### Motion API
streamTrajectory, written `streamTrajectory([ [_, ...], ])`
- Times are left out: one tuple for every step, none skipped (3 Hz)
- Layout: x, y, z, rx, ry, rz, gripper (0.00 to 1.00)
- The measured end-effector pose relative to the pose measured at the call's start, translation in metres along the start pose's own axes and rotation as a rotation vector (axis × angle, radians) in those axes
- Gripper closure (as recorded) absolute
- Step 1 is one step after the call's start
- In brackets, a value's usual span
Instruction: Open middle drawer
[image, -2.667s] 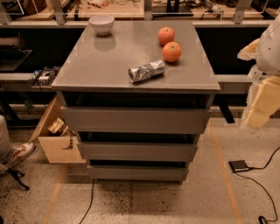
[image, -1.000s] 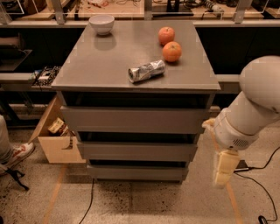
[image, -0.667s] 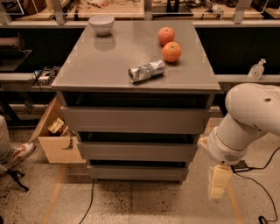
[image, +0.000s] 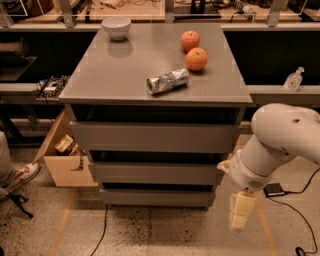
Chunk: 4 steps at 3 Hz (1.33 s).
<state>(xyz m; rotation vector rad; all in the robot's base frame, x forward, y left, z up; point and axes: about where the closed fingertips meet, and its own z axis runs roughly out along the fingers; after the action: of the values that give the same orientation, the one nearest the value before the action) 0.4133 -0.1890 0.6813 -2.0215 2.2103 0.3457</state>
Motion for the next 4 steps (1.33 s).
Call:
streamTrajectory([
  [-0.022,-0.010,0.053,-0.047,-0.080,-0.056,0.00],
  [-0.053,-0.019,0.101,-0.084,-0.163,-0.119,0.00],
  [-0.083,-0.030,0.144,-0.097,-0.293,-0.155,0.00],
  [-0.083,-0.032,0.149,-0.094,-0.291,-0.150,0.00],
])
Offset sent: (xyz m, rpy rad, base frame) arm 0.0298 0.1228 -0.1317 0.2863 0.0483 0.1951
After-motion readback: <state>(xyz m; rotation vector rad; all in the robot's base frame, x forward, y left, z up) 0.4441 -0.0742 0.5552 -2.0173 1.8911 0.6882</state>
